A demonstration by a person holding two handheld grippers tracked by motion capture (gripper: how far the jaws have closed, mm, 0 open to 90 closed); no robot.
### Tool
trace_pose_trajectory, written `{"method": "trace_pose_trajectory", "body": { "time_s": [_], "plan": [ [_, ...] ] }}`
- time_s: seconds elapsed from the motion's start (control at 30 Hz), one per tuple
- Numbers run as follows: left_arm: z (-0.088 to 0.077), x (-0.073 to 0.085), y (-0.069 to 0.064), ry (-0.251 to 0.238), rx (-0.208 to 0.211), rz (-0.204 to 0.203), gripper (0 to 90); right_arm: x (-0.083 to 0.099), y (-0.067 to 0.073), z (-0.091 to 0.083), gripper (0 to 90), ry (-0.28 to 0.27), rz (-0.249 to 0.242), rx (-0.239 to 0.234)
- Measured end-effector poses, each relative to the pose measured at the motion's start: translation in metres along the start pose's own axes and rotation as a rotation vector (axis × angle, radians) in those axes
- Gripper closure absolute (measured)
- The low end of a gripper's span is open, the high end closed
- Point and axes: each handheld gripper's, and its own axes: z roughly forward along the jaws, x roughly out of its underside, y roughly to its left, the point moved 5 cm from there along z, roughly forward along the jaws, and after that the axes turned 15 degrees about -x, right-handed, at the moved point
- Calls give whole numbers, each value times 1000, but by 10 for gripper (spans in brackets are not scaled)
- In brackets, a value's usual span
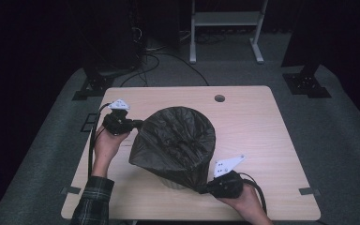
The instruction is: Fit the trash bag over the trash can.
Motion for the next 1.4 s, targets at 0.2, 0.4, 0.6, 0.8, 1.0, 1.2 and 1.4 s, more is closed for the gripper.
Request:
{"method": "trace_pose_trajectory", "body": {
  "time_s": [0.2,0.4,0.6,0.8,1.0,1.2,1.4],
  "plan": [
    [3,5,3,24,-14,-1,900,-5,5,9,900,11,-18,-17],
    [8,12,4,55,-18,-4,900,-7,7,13,900,16,-21,-26],
    [16,20,6,88,-29,-5,900,-7,5,16,900,27,-21,-17],
    [24,30,8,110,-18,-19,900,2,0,16,900,53,2,2],
    [34,39,8,143,-27,-20,900,13,-8,16,900,85,33,31],
    [45,49,9,179,-34,-22,900,25,-18,17,900,114,63,52],
    [54,59,7,210,-33,-13,900,29,-22,19,900,144,76,69]
  ]
}}
